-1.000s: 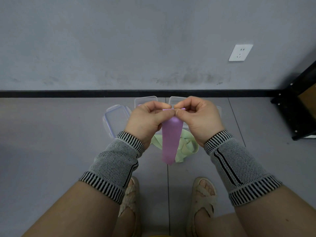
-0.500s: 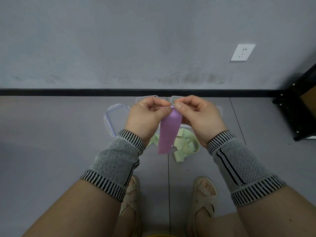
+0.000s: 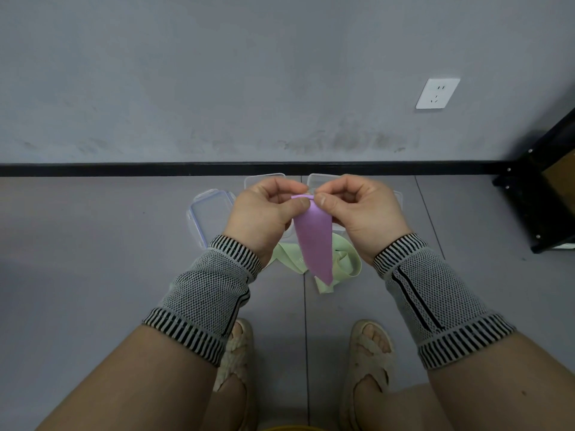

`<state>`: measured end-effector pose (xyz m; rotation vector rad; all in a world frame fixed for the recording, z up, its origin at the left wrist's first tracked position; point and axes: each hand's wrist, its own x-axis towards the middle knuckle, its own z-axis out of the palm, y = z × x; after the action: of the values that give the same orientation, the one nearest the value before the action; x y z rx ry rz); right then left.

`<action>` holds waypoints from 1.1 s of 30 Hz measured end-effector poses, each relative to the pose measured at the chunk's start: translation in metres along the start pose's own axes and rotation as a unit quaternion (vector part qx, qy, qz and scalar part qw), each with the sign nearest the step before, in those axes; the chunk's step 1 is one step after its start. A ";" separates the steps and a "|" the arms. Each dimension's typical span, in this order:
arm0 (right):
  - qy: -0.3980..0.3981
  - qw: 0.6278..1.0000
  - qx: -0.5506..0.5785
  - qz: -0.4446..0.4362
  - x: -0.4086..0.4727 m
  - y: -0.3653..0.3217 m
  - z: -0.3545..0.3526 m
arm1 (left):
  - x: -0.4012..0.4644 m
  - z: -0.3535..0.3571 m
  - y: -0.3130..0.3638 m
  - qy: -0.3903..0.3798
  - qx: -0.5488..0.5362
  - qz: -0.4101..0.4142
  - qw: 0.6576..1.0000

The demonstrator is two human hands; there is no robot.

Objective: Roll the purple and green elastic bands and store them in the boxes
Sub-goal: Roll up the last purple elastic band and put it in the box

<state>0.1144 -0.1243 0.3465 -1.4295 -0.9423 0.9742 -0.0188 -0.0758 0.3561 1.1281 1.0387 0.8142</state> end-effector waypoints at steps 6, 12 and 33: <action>0.001 1.000 0.026 0.015 0.001 0.002 0.002 | 0.002 -0.002 -0.001 -0.003 0.009 -0.024 1.000; 0.007 0.999 0.031 0.007 0.001 0.002 0.000 | 0.002 -0.003 -0.001 -0.018 0.030 -0.030 0.999; 0.009 1.000 0.008 0.007 -0.002 -0.003 0.000 | 0.004 -0.004 -0.001 0.006 0.004 -0.010 1.000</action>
<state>0.1136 -0.1264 0.3492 -1.4317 -0.9099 0.9757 -0.0214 -0.0707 0.3539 1.1191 1.0627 0.8020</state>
